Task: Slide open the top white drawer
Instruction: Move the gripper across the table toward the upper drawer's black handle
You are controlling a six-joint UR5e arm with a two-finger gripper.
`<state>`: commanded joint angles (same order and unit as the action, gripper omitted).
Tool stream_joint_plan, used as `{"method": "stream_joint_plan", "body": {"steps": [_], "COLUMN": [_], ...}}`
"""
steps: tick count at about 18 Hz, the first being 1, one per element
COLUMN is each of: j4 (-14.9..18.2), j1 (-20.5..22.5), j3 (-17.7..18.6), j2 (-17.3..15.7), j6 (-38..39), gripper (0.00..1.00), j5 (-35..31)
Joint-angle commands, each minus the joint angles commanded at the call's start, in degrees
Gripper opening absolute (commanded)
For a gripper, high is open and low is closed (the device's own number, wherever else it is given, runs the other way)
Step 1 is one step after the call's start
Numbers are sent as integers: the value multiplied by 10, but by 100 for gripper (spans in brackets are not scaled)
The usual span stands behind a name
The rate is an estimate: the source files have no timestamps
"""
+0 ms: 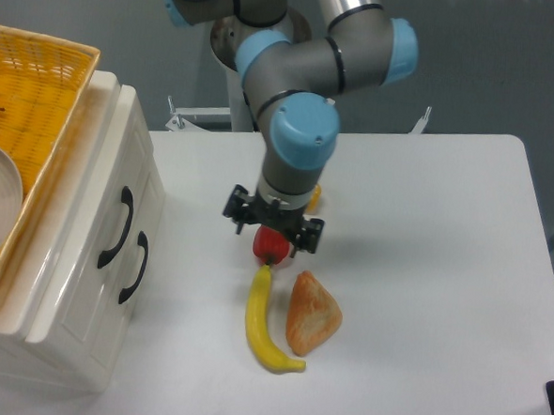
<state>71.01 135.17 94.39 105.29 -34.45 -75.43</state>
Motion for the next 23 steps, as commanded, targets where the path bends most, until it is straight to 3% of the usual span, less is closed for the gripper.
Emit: {"method": "stream_joint_plan", "body": {"steps": [9,19,23], "j4": [27,20,20], "j1": [-3,-51,-51], "j3": [2,-6,-8], "j2": [-7,-20,-24], "j6": [25,85,86], "gripper": [100,100,100], "j5": [63,91,99]}}
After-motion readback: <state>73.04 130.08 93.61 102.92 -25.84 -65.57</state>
